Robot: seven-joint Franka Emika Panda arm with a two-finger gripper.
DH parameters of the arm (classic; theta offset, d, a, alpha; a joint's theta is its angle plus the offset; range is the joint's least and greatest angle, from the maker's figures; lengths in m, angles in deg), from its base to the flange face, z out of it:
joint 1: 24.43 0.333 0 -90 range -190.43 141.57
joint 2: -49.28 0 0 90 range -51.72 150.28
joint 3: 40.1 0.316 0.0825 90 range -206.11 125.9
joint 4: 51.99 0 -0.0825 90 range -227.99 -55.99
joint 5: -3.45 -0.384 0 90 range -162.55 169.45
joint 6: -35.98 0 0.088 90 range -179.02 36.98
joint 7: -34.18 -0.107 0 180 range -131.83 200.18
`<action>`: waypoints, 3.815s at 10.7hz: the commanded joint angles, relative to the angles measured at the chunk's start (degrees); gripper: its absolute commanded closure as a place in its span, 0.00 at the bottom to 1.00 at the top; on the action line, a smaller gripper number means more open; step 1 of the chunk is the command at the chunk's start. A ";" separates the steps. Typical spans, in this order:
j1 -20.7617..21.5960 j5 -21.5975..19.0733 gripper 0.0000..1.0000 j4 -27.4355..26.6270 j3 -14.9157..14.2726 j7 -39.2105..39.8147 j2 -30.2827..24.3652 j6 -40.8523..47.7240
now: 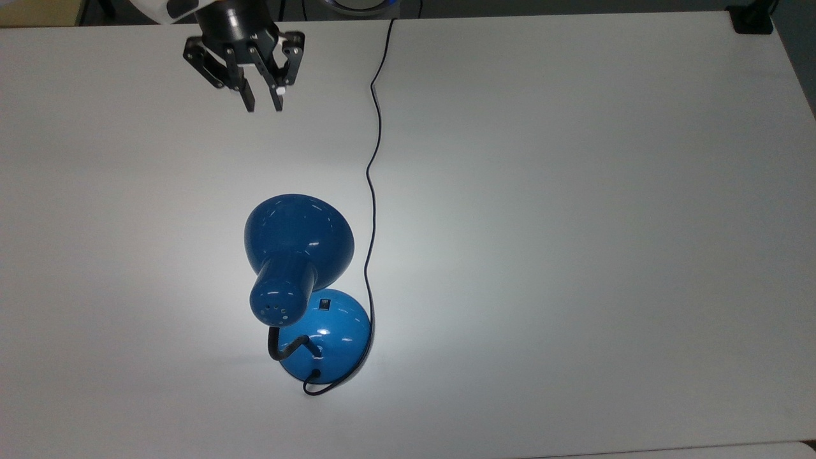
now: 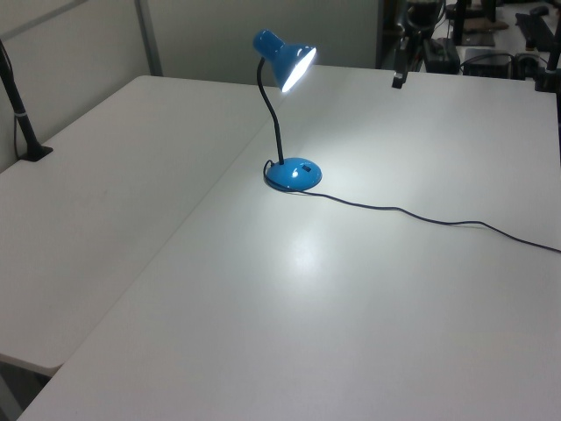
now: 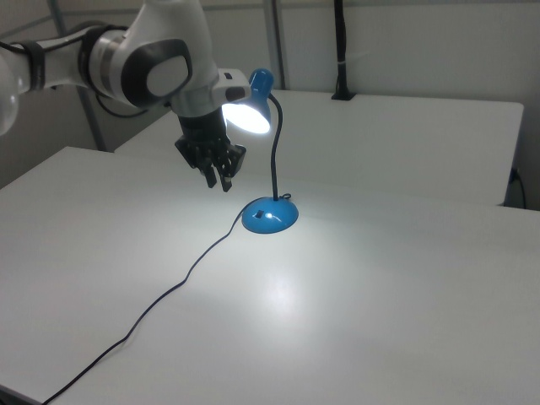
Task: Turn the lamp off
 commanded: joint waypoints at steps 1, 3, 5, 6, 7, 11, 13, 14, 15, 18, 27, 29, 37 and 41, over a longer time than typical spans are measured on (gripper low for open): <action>2.36 -1.18 1.00 0.59 0.34 -0.31 6.17 -9.46; 3.68 -2.32 1.00 0.67 0.34 -2.85 10.12 -17.18; 5.35 -2.24 1.00 0.94 0.34 -5.58 15.22 -25.88; 5.53 -2.24 1.00 1.03 0.34 -5.68 17.33 -28.97; 5.62 -2.32 1.00 1.11 0.34 -5.68 19.27 -31.70; 6.32 -2.50 1.00 1.12 0.42 -6.03 26.04 -46.55; 6.32 -2.24 1.00 1.20 0.42 -6.90 27.10 -47.28; 6.32 -2.32 1.00 2.51 0.42 -6.91 28.15 -47.28; 6.32 -2.41 1.00 4.87 0.42 -7.34 29.90 -47.19; 6.41 -1.71 1.00 6.56 0.42 -8.67 31.59 -47.19; 8.52 0.30 1.00 1.74 0.42 -7.44 31.50 -47.28; 9.13 0.58 1.00 -0.81 0.34 -7.26 31.42 -47.80; 8.97 0.14 0.53 -8.21 0.16 -11.30 12.30 -24.88; 6.95 9.07 0.00 -1.99 -0.11 -19.00 2.77 6.00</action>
